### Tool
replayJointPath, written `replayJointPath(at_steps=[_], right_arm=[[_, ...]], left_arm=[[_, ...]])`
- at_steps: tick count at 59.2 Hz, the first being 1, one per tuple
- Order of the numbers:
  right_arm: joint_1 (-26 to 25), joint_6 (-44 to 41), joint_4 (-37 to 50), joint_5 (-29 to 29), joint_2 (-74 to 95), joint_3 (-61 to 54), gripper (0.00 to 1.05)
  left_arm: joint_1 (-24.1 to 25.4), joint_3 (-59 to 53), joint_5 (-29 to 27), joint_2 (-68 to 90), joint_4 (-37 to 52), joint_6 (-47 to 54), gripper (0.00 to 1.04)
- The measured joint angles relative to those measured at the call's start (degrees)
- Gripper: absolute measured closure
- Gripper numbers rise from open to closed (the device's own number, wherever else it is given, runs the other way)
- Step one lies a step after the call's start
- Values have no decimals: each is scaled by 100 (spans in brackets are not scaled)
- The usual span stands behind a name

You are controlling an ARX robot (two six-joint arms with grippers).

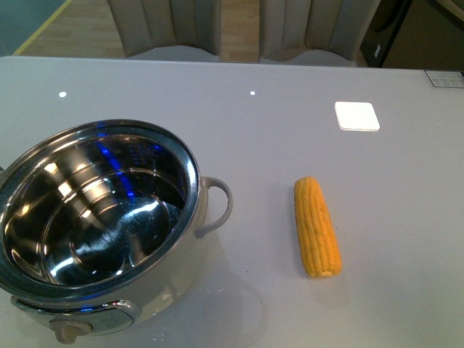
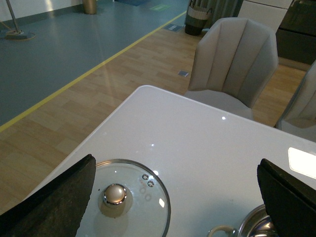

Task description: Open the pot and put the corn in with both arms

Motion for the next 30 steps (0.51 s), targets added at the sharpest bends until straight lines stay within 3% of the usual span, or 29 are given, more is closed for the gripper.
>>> replayJointPath(at_steps=[23, 27, 30], right_arm=[[0, 0, 0, 0, 0, 0, 9], [0, 0, 0, 0, -2, 0, 9], [0, 0, 0, -4, 0, 0, 9]], left_arm=[[28, -35, 98, -162, -133, 15, 8], [-11, -476, 1180, -188, 1043, 166, 25], [-238, -629, 1182, -431, 1062, 205, 34]])
